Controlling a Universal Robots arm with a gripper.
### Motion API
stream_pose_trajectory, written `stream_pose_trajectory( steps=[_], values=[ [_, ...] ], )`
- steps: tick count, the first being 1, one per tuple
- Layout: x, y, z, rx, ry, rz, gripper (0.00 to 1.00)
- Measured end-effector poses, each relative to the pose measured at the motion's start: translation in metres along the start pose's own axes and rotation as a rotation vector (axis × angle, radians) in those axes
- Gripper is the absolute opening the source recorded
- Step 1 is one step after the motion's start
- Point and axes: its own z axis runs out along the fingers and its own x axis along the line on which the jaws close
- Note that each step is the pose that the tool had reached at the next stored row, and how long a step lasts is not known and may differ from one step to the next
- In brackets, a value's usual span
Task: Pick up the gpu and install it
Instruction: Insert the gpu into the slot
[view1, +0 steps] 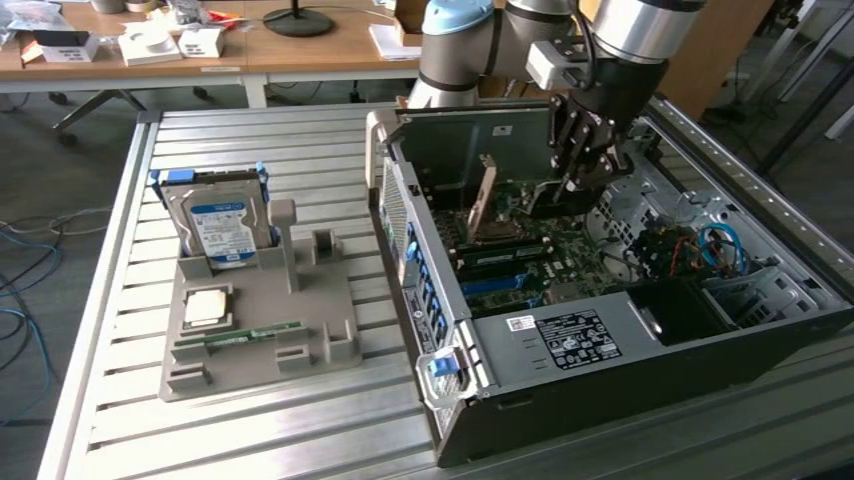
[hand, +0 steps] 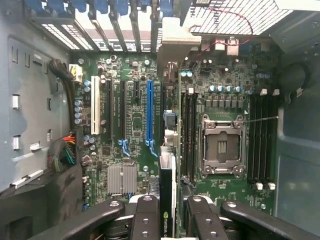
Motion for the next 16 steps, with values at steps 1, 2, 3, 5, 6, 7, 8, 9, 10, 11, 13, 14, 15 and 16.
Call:
stream_pose_trajectory(
  steps=[1, 2, 3, 5, 6, 7, 8, 9, 10, 11, 13, 14, 15, 16],
  values=[
    [0.000, 0.0000, 0.0008, 0.0002, -0.0001, 0.000, 0.26],
    [0.000, 0.0000, 0.0007, 0.0001, 0.0000, 0.000, 0.26],
    [0.000, 0.0000, 0.0007, 0.0002, 0.0000, 0.000, 0.26],
    [0.000, 0.0000, 0.0008, 0.0002, 0.0001, 0.000, 0.26],
    [0.000, 0.0000, 0.0013, 0.0003, -0.0003, 0.000, 0.26],
    [0.000, -0.0001, 0.0026, 0.0004, -0.0006, 0.000, 0.26],
    [0.000, -0.0001, 0.0041, 0.0003, -0.0004, 0.000, 0.26],
    [0.000, -0.0001, 0.0056, 0.0002, -0.0003, 0.000, 0.26],
    [0.000, -0.0001, 0.0070, 0.0003, -0.0003, 0.000, 0.26],
    [0.000, -0.0002, 0.0084, 0.0004, -0.0003, 0.000, 0.26],
    [0.000, -0.0002, 0.0107, 0.0004, -0.0003, 0.000, 0.26],
    [0.001, -0.0002, 0.0117, 0.0004, -0.0003, 0.000, 0.26],
    [0.001, -0.0003, 0.0129, 0.0004, -0.0003, 0.000, 0.26],
    [0.001, -0.0003, 0.0145, 0.0005, -0.0003, 0.000, 0.26]
  ],
)
